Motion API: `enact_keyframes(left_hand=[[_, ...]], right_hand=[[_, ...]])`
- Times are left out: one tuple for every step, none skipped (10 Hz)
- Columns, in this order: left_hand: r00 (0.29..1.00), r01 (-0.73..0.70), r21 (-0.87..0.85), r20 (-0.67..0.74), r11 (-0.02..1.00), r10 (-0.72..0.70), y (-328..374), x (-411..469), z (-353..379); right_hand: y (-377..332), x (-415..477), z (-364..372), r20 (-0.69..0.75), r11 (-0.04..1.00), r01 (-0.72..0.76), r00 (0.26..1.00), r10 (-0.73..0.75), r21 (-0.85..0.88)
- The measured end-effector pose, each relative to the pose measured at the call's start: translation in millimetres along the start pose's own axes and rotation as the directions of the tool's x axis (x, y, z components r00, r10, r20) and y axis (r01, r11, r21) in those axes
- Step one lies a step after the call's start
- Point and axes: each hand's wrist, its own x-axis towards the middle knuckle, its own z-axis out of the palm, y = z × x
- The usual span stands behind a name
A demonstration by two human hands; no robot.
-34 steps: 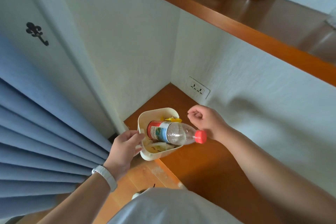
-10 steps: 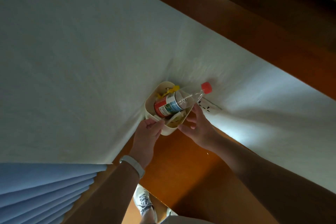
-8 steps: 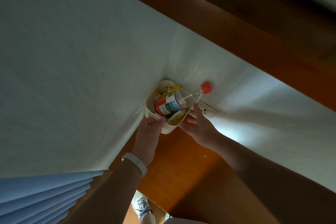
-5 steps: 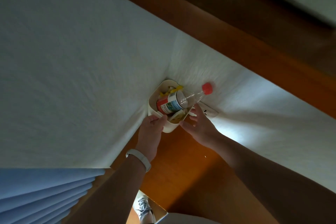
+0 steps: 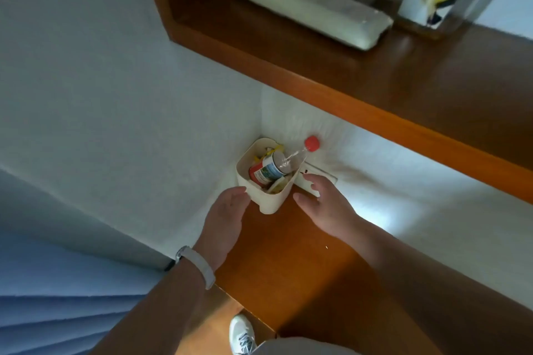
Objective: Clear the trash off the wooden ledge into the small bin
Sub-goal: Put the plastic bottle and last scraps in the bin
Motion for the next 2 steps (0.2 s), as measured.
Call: enact_keyframes(left_hand=[[0.995,-0.100,0.127,0.020,0.987,0.098,3.7,-21.2,-0.8],[0.977,-0.207,0.297,0.010,0.932,0.214,6.7,-45.6,-1.9]], right_hand=[[-5.1,-18.0,-13.7,-0.004,0.990,0.123,0.992,-0.124,-0.075],[-14.0,-38.6,-27.2,0.003,0.943,0.291,0.956,-0.295,-0.163]])
